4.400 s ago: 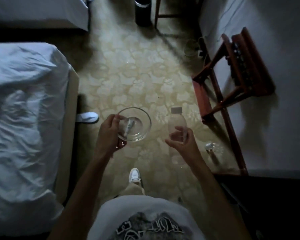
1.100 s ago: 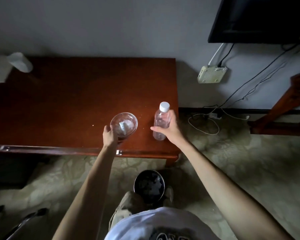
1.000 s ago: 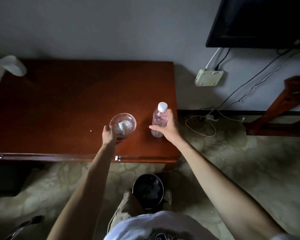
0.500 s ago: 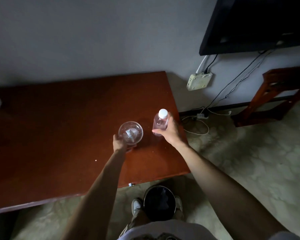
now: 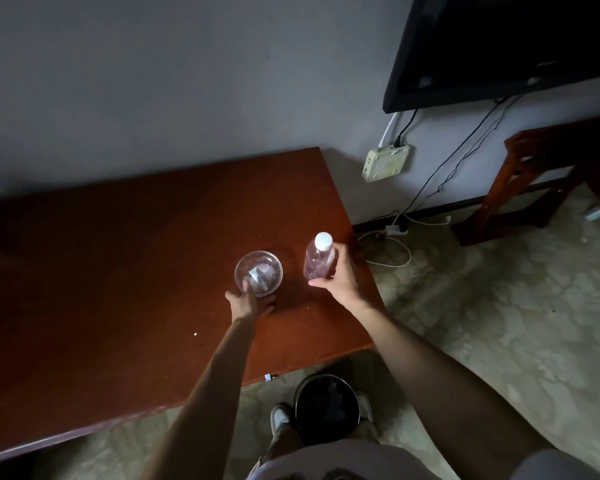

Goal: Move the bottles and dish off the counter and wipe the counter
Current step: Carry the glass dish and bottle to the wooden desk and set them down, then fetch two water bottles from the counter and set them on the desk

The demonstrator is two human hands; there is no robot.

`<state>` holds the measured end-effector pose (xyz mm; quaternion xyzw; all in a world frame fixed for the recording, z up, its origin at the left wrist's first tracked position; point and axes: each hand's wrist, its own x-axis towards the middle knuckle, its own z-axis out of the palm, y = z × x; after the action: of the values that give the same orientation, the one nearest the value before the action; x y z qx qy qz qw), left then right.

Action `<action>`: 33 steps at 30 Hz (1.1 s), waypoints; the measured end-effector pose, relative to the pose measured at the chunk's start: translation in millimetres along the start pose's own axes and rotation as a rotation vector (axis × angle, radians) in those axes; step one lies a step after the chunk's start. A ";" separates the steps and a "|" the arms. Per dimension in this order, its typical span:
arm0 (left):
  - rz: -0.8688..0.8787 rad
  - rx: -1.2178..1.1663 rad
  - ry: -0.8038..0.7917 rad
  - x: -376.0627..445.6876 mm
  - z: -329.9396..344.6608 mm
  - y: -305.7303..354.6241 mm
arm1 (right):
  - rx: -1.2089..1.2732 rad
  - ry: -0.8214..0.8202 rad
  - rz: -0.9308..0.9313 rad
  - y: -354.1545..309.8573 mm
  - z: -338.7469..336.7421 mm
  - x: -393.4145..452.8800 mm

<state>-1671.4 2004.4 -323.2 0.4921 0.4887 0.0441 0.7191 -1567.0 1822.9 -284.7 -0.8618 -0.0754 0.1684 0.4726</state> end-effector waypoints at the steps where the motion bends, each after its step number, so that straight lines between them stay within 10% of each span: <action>1: -0.037 -0.004 0.027 -4.1 -0.3 -2.6 | 0.005 0.008 0.001 7.0 -2.0 -3.1; 5: 0.040 0.048 0.089 -43.6 -0.7 -14.2 | 0.091 0.110 0.043 42.1 -21.2 -31.4; 10: 0.021 0.111 -0.289 -120.8 8.1 -50.6 | 0.206 0.232 0.184 118.1 -61.5 -114.7; 16: -0.312 0.515 -0.616 -155.8 33.2 -144.2 | 0.304 0.176 0.803 250.0 -97.6 -298.5; 24: -0.527 1.164 -0.540 -167.6 84.9 -204.4 | 0.618 0.535 1.191 333.2 -135.9 -455.4; 33: -0.359 1.363 -0.628 -211.2 299.6 -260.1 | 0.742 0.506 1.267 445.0 -243.7 -470.5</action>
<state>-1665.9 1557.2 -367.8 0.7289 0.2533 -0.5254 0.3584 -1930.3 1253.4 -434.4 -0.5381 0.6031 0.2187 0.5467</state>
